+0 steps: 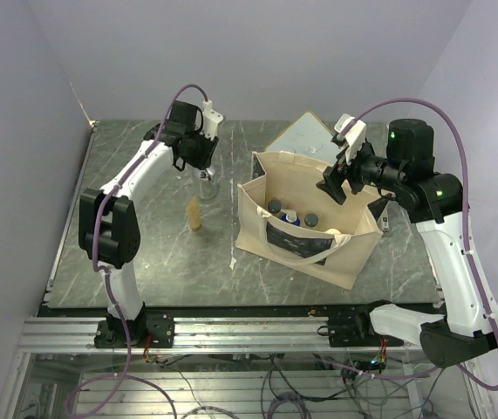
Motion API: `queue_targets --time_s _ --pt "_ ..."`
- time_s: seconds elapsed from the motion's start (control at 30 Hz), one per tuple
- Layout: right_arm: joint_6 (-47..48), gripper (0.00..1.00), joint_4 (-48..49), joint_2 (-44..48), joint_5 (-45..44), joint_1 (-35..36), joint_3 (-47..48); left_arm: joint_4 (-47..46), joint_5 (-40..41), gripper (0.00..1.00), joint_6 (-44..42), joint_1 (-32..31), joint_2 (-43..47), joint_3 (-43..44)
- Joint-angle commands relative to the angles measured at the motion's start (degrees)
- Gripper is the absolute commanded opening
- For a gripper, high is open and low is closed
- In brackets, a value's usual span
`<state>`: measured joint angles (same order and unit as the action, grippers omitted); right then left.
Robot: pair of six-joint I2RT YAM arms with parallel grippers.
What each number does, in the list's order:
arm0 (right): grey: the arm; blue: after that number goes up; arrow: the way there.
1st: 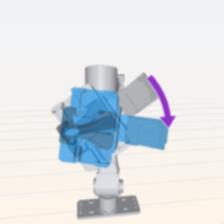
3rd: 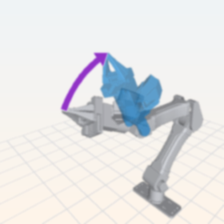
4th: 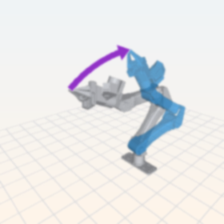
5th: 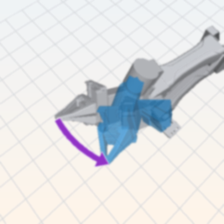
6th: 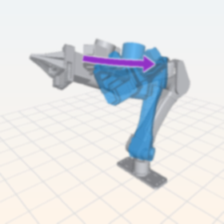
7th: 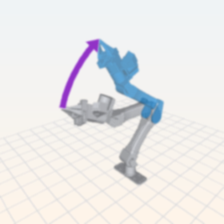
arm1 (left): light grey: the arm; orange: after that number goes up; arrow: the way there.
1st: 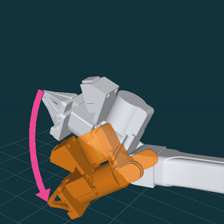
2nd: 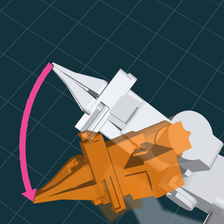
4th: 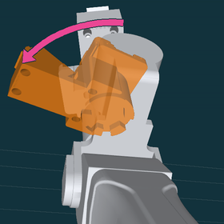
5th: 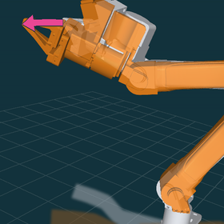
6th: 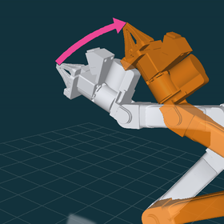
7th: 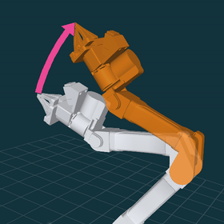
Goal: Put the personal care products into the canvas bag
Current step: Move the care product at the center of the board.
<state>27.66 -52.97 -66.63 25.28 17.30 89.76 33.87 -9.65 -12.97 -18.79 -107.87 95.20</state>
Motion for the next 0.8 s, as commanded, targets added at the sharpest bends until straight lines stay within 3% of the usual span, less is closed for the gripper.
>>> queue_targets --time_s 0.0,0.2,0.37,0.57,0.77 --pt "0.1 0.82 0.4 0.5 0.2 -0.3 -0.3 -1.4 -11.8 0.07 -3.0 -2.1 7.5 -1.3" --pt "0.8 0.82 -0.3 0.6 0.0 -0.3 -0.5 2.3 -9.0 0.07 -7.0 -7.7 13.0 -5.9" --pt "2.0 0.82 -2.6 -0.1 0.1 -0.3 0.6 3.8 -7.2 0.07 -8.9 -8.7 19.5 -11.6" --pt "5.6 0.82 -4.3 -0.6 4.0 -0.3 2.6 5.5 -12.5 0.07 -10.7 -8.9 28.3 -17.8" --pt "7.2 0.82 -3.6 -3.4 12.6 0.8 5.4 9.5 -19.6 0.07 -17.7 -9.3 36.8 -23.4"
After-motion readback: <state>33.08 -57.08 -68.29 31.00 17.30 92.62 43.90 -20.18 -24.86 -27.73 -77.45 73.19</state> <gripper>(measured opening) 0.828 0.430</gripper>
